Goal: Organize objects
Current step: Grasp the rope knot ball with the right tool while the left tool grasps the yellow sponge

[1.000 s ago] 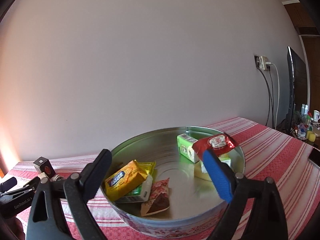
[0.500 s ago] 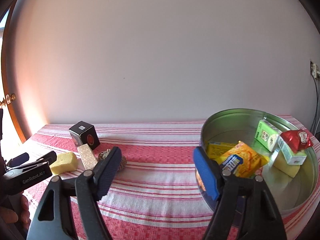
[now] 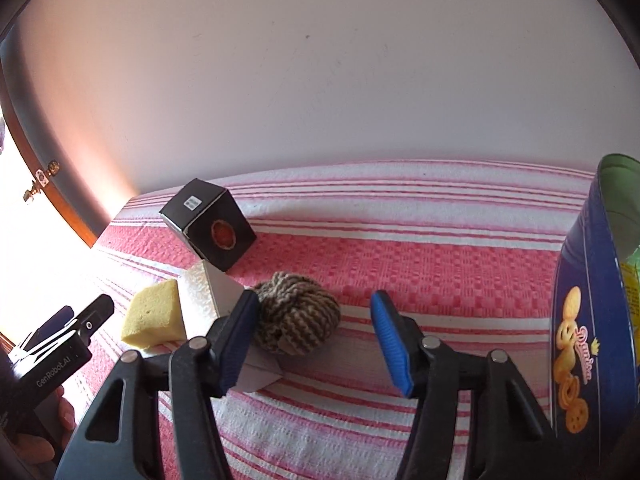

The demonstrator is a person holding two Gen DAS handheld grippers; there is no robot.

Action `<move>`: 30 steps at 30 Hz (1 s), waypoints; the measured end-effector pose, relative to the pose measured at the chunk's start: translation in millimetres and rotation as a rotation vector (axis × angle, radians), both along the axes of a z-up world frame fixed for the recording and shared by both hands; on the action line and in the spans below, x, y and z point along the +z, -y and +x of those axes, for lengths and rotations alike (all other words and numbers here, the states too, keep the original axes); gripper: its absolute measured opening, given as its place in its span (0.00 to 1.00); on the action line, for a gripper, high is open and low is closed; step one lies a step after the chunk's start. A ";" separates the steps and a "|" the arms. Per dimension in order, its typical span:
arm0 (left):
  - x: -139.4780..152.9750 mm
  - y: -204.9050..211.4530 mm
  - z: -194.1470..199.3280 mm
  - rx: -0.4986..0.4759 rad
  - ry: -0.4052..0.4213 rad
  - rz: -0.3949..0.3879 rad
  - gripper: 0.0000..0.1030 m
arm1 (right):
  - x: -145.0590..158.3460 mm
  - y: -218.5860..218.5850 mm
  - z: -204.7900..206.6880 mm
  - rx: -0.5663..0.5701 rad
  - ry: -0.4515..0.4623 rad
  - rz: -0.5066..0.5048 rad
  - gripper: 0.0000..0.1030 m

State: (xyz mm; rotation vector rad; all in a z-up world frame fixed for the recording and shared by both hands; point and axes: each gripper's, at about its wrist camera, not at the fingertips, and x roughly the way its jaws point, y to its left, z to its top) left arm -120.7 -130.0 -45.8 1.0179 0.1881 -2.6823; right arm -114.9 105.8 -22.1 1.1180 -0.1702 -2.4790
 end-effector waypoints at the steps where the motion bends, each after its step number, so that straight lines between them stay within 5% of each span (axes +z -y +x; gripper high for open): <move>1: -0.3 0.7 -0.4 0.000 0.002 0.005 0.94 | -1.9 2.7 -1.6 0.016 0.012 -0.011 0.58; 4: -0.8 1.1 -1.4 -0.005 0.006 0.010 0.94 | -7.0 16.7 -2.3 0.071 0.046 0.021 0.58; 6: -1.6 1.0 -2.5 -0.009 0.011 0.008 0.94 | -7.0 19.1 1.1 0.095 0.047 0.023 0.37; 12: -3.4 -3.6 -3.0 -0.049 0.002 0.033 0.94 | 3.0 2.1 17.7 0.049 -0.015 -0.021 0.37; 21: -7.1 -39.9 -19.1 -0.239 0.028 0.066 0.94 | 23.9 -18.6 70.5 -0.018 -0.187 0.086 0.37; 26: -24.0 -53.6 -50.0 -0.199 0.148 0.086 0.94 | 28.1 -31.1 89.2 -0.037 -0.221 0.106 0.37; 30: -25.1 -52.2 -56.9 -0.153 0.151 0.098 0.94 | 28.6 -34.7 92.4 -0.037 -0.220 0.105 0.37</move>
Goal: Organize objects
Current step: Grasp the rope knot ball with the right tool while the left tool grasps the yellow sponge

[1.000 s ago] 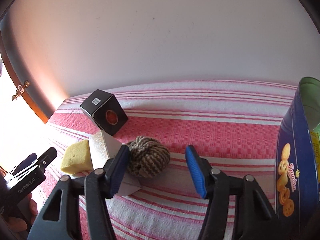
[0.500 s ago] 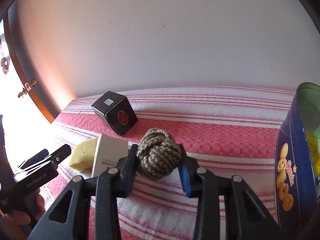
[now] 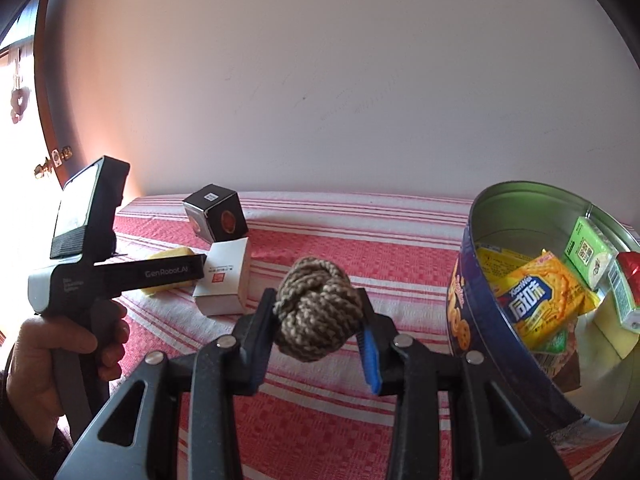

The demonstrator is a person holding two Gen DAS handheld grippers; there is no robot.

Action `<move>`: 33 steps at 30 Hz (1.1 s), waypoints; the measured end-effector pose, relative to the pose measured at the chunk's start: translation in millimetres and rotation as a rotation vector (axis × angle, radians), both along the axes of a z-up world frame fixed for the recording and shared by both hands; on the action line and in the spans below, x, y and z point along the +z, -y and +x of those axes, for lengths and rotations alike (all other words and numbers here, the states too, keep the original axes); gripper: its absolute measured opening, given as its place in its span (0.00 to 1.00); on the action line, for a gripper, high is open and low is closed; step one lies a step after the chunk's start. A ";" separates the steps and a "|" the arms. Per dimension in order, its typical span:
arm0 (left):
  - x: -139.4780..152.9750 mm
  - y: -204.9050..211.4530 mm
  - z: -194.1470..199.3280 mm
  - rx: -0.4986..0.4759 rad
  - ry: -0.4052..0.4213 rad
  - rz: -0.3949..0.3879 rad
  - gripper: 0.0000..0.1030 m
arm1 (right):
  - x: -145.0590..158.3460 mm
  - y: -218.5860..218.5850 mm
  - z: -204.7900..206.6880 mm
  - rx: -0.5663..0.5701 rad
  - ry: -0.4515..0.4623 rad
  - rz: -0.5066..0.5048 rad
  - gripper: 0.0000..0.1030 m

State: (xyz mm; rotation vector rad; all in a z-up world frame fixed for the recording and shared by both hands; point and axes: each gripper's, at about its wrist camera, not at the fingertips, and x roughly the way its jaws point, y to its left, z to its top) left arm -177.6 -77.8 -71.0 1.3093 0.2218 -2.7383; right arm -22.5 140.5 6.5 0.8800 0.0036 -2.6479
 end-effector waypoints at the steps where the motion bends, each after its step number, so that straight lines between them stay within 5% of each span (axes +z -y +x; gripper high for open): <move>1: -0.1 2.0 1.3 0.001 -0.007 0.015 0.93 | -0.4 0.1 -1.7 0.004 0.010 -0.002 0.37; 5: 3.2 16.1 11.9 0.032 -0.045 0.061 0.68 | -1.3 2.2 -2.3 0.019 0.023 -0.008 0.37; 8: 4.3 24.2 16.2 0.028 -0.068 0.119 0.65 | -0.3 3.5 1.4 0.023 0.008 -0.003 0.37; 11: 12.0 24.2 23.1 0.049 -0.129 0.138 0.64 | 3.1 3.7 6.9 0.021 -0.028 -0.004 0.37; 16: 40.7 6.1 55.8 0.057 -0.328 -0.007 0.64 | 10.2 1.1 13.7 0.018 -0.102 -0.030 0.37; 19: 50.6 -4.5 64.1 0.037 -0.394 -0.019 0.64 | 17.2 -1.1 22.0 -0.013 -0.188 -0.016 0.37; 23: 53.3 -20.2 75.7 -0.006 -0.412 -0.032 0.64 | 20.6 2.1 26.3 -0.035 -0.252 0.011 0.37; 33: 53.4 -37.8 105.9 -0.031 -0.433 0.018 0.65 | 24.3 -1.7 29.8 -0.042 -0.249 0.008 0.37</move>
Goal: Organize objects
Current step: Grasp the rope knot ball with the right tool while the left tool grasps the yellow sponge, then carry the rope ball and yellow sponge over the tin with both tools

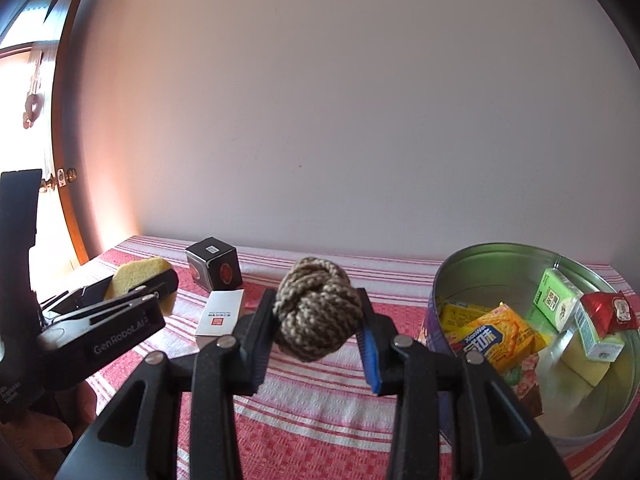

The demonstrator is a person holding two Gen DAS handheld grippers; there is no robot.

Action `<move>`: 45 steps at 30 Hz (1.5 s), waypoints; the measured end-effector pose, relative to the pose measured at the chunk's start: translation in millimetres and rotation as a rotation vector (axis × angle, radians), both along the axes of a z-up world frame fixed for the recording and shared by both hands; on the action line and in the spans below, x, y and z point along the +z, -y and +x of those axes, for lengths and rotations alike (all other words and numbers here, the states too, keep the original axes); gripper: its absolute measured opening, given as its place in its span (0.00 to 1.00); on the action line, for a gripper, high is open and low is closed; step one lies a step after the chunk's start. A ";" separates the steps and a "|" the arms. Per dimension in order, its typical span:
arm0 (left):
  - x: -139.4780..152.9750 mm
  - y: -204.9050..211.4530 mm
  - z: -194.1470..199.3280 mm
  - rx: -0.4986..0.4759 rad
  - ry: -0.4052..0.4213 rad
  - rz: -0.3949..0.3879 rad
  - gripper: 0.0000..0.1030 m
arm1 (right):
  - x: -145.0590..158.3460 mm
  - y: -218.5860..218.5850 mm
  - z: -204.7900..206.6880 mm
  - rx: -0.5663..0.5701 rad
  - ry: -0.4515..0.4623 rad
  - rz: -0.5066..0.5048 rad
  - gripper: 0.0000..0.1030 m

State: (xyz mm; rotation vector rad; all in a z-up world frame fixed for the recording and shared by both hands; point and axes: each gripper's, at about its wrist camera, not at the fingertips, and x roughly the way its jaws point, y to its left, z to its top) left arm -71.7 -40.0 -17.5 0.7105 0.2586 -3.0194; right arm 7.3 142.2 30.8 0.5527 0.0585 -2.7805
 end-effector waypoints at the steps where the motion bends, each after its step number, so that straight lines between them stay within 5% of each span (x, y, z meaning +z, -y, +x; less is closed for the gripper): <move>1: 0.2 -1.1 2.0 0.001 -0.001 0.002 0.65 | 1.6 -2.9 3.6 0.002 -0.003 -0.002 0.37; 19: -1.4 -66.5 41.4 -0.049 0.015 -0.019 0.64 | 14.9 -79.8 23.9 0.005 0.021 -0.124 0.37; 45: 27.1 -195.6 43.8 -0.261 -0.058 -0.071 0.64 | 18.7 -192.5 -2.0 -0.198 0.005 -0.039 0.37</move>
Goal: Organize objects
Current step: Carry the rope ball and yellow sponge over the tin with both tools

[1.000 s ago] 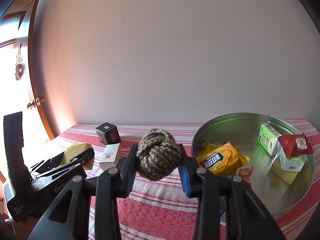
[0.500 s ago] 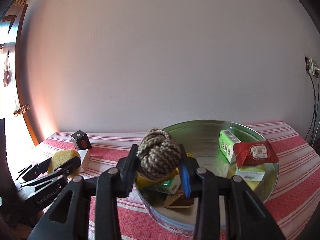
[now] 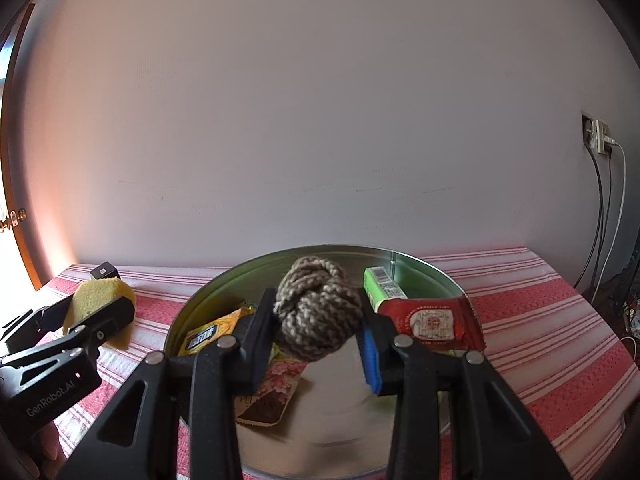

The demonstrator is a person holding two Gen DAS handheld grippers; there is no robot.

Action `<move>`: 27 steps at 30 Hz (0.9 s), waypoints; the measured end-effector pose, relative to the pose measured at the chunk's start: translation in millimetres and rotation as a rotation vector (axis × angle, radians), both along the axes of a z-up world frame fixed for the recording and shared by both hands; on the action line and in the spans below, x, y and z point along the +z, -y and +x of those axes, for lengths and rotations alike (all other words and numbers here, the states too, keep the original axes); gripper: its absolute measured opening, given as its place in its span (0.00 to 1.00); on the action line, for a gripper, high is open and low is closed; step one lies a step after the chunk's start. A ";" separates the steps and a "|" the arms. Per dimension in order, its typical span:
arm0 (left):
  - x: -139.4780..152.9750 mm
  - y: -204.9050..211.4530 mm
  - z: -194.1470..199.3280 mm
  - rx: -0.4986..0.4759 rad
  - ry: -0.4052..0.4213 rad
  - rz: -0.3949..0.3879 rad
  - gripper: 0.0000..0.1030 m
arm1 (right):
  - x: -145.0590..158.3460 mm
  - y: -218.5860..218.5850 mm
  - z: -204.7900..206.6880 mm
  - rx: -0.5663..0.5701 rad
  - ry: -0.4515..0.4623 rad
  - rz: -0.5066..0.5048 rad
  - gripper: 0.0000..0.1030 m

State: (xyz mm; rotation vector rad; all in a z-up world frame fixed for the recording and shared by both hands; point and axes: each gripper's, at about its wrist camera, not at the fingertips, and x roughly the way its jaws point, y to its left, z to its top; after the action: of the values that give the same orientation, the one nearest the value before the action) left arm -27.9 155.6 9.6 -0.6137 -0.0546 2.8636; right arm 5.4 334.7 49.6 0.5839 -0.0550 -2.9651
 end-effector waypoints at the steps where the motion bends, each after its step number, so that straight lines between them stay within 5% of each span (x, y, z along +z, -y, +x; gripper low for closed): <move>1: 0.4 -4.3 -0.7 -0.006 -0.003 -0.003 0.64 | -0.2 -2.6 -1.3 -0.005 -0.001 0.006 0.37; 27: -19.3 -72.5 -31.7 -0.103 0.050 -0.020 0.64 | -12.4 -50.3 -36.5 -0.119 0.028 0.157 0.37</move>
State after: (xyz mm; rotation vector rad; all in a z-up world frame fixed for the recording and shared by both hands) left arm -59.6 228.1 -9.8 -0.6715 -0.0020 2.7527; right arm -31.1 385.0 37.2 0.6626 0.1468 -3.0971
